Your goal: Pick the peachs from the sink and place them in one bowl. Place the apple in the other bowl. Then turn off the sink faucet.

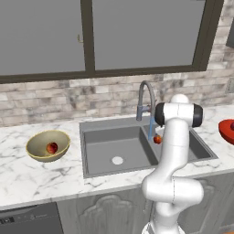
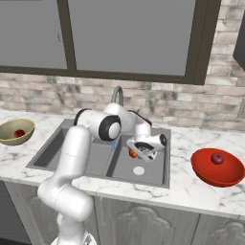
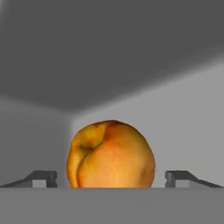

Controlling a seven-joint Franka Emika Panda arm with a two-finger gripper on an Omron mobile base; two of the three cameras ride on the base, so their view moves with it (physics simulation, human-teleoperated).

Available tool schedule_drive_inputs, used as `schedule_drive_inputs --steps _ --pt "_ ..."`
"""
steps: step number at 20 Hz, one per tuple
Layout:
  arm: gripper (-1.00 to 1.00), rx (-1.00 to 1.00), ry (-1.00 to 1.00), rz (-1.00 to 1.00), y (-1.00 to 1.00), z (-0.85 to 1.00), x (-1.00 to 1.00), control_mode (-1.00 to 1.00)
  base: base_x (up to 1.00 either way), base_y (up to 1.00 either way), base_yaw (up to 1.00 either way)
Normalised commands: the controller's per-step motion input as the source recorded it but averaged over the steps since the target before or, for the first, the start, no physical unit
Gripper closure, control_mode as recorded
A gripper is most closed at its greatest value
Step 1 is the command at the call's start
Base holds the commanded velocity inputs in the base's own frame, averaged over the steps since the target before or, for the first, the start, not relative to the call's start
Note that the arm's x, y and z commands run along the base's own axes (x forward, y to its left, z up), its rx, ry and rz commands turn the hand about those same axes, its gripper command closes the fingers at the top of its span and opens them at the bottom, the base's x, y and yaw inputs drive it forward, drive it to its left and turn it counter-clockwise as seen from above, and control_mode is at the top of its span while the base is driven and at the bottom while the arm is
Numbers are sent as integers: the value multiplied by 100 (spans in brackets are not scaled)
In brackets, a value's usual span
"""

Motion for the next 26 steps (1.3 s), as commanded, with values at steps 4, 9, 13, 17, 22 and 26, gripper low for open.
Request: schedule_drive_inputs --steps 4,9,13,17,22,26 --pt "100 0 0 -3 47 -58 14 -100 0 0 0" --pt "100 0 0 0 12 -37 16 -100 0 0 0" --pt "100 1 -3 0 -8 1 -16 -100 0 0 0" --pt "100 2 -34 0 -16 60 -78 -100 0 0 0" --pt "100 0 -35 0 -1 93 -71 -100 0 0 0" --pt "100 -3 -8 -5 -2 100 -6 -100 0 0 0"
